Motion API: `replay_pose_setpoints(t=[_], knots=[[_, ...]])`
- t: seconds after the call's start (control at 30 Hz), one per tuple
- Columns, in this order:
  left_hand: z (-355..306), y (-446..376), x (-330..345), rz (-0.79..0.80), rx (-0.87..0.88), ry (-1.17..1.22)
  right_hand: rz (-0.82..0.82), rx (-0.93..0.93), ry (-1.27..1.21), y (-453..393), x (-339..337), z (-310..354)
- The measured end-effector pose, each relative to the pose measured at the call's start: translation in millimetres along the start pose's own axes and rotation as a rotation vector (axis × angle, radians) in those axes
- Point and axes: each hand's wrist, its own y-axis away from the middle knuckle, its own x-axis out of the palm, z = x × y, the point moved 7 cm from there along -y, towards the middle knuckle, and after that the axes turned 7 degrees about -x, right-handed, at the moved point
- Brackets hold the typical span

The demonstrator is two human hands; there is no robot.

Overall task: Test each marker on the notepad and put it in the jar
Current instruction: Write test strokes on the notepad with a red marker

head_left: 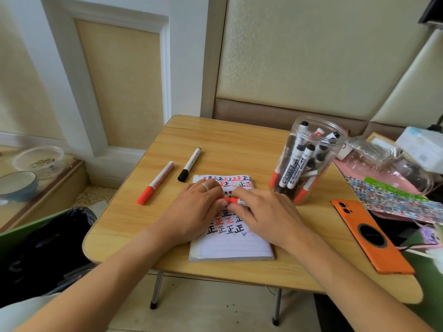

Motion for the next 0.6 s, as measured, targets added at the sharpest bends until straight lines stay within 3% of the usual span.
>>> replay_pose_setpoints(t=[0.17,0.33,0.43,0.6], knots=[[1.5,1.2,-3.1,-0.025,-0.052,-0.003,-0.113,0.12,-0.072,6.9,-8.3,-18.9],[3.3,2.4,-2.8,0.02,-0.08,-0.032,-0.321,0.087,-0.396,13.4,-18.7,-29.9],[3.9,1.8,0.1,0.045,-0.077,-0.037,-0.263,0.041,-0.59,14.9,-19.7,-21.7],[0.7,-0.1,-0.1,0.122,-0.081,-0.038,-0.022,-0.032,-0.526,20.1,-9.0,-2.6]])
